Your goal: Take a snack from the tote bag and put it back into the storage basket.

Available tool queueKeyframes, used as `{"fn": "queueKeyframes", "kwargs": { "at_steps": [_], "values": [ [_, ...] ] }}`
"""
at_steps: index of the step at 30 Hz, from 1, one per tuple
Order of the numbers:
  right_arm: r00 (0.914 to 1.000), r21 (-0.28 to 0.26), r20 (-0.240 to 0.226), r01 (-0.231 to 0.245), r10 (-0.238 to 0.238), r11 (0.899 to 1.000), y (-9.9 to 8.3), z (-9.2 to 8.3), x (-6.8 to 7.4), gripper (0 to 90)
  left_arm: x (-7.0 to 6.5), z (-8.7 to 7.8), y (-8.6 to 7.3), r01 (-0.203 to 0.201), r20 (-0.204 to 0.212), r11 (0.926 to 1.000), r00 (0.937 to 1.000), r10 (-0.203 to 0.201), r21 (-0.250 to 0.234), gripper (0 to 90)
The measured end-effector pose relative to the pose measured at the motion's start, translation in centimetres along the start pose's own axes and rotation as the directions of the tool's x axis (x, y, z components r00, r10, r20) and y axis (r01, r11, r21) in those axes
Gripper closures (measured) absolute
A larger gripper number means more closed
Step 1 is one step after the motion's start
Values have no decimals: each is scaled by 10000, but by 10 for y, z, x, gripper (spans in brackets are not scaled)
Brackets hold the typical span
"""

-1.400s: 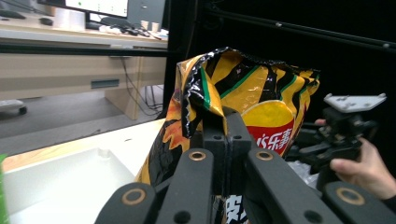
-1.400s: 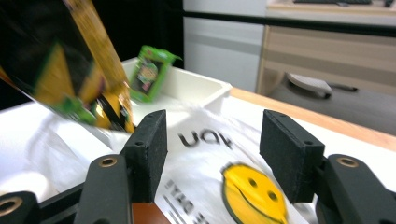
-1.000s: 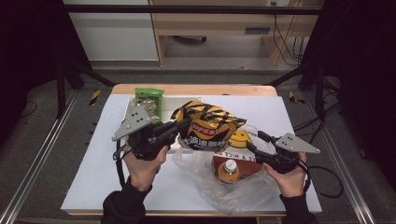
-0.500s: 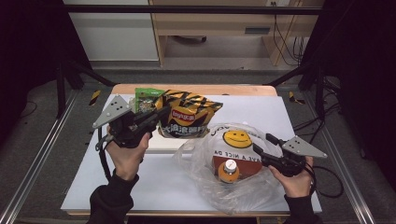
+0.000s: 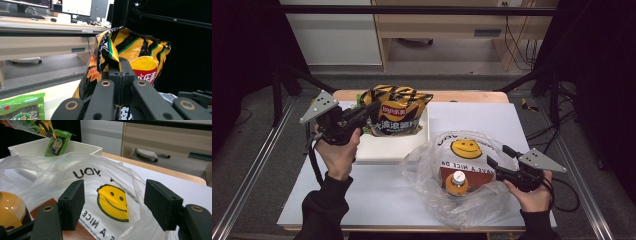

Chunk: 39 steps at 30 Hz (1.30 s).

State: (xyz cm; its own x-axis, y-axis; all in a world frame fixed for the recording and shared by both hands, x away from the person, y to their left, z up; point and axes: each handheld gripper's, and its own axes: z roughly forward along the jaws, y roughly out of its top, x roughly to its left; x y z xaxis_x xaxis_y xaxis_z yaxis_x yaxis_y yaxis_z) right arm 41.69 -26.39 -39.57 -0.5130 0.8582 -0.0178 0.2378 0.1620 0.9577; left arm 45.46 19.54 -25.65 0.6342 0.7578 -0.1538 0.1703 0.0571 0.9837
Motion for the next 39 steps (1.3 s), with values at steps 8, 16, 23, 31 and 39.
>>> {"fn": "queueKeyframes", "kwargs": {
  "at_steps": [8, 16, 23, 31, 39],
  "values": [
    [10000, -58, -22, -24, 24, 10000, 0, -1, 1, 326, 16, 13, -3, 218, -287, 9997, 9994, -215, 98, 900],
    [9999, -95, -30, -101, 101, 9999, 2, -1, 1, 316, 32, 35, -12, 402, -467, 9984, 9982, -383, 397, 900],
    [10000, -135, -55, -52, 51, 9999, 2, -2, -1, 315, 47, 60, -26, 574, -574, 9959, 9969, -534, 701, 900],
    [9999, -51, -33, -106, 106, 9999, 1, 0, -2, 317, 57, 86, -45, 919, -502, 9900, 9950, -869, 1071, 900],
    [9999, 28, -49, -124, 124, 9999, 0, 1, -2, 318, 71, 104, -62, 1463, -314, 9816, 9892, -1435, 1229, 900]
  ]
}}
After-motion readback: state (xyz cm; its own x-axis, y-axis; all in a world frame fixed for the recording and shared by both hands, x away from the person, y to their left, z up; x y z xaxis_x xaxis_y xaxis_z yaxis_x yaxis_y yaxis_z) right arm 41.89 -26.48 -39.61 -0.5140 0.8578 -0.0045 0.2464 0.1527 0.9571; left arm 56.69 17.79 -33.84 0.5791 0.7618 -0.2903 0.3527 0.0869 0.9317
